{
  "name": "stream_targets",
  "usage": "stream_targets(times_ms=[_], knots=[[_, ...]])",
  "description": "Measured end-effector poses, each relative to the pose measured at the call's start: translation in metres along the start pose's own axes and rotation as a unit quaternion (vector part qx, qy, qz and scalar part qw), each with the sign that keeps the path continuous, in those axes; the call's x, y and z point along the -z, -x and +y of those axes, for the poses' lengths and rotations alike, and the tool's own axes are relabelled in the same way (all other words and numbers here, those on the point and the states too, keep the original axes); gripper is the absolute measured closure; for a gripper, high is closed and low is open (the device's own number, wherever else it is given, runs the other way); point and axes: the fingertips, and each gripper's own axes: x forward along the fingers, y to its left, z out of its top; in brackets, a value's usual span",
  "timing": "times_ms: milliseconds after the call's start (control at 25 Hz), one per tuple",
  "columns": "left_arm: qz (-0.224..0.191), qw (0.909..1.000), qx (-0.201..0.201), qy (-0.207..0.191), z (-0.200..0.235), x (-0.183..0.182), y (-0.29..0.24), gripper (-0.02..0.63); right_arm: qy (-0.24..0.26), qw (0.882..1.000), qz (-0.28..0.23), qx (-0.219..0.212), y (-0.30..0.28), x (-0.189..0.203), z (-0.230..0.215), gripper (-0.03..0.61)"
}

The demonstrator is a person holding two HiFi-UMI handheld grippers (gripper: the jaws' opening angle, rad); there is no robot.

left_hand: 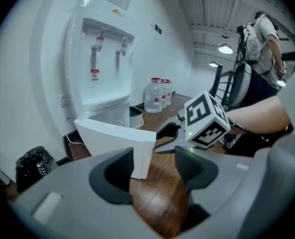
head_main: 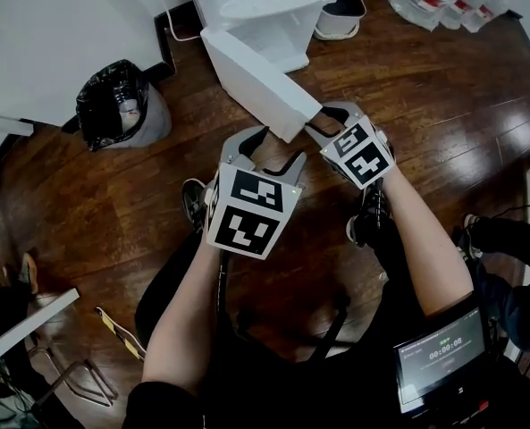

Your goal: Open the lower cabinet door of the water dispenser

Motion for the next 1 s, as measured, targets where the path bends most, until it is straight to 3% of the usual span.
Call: stream_targets(times_ms=[200, 400, 520, 720, 920, 1000], knots=[[0.016, 0.9997, 0.002, -0.021, -0.003, 0.010, -0.001, 0.337, 0.037, 0.999, 0.008, -0.028, 0.001, -0.005, 0.027, 0.414], [0.024, 0.9996, -0.009, -0.013, 0.009, 0.015, 0.002, 0.345, 0.047, 0.998, 0.000, -0.049, 0.000, -0.017, 0.048, 0.425], [0.028, 0.9989, -0.034, 0.014, 0.031, 0.021, 0.008, 0.356, 0.047, 0.997, -0.005, -0.059, -0.001, -0.022, 0.060, 0.429], [-0.020, 0.9906, -0.070, 0.116, 0.067, 0.007, 0.029, 0.394, 0.058, 0.995, -0.014, -0.081, -0.002, -0.033, 0.081, 0.463], [0.013, 0.9919, -0.092, 0.087, 0.077, 0.022, 0.033, 0.396, 0.066, 0.992, -0.017, -0.105, -0.006, -0.044, 0.099, 0.474], [0.019, 0.9909, -0.095, 0.094, 0.081, 0.028, 0.036, 0.405, 0.073, 0.991, -0.018, -0.113, -0.008, -0.049, 0.107, 0.477]])
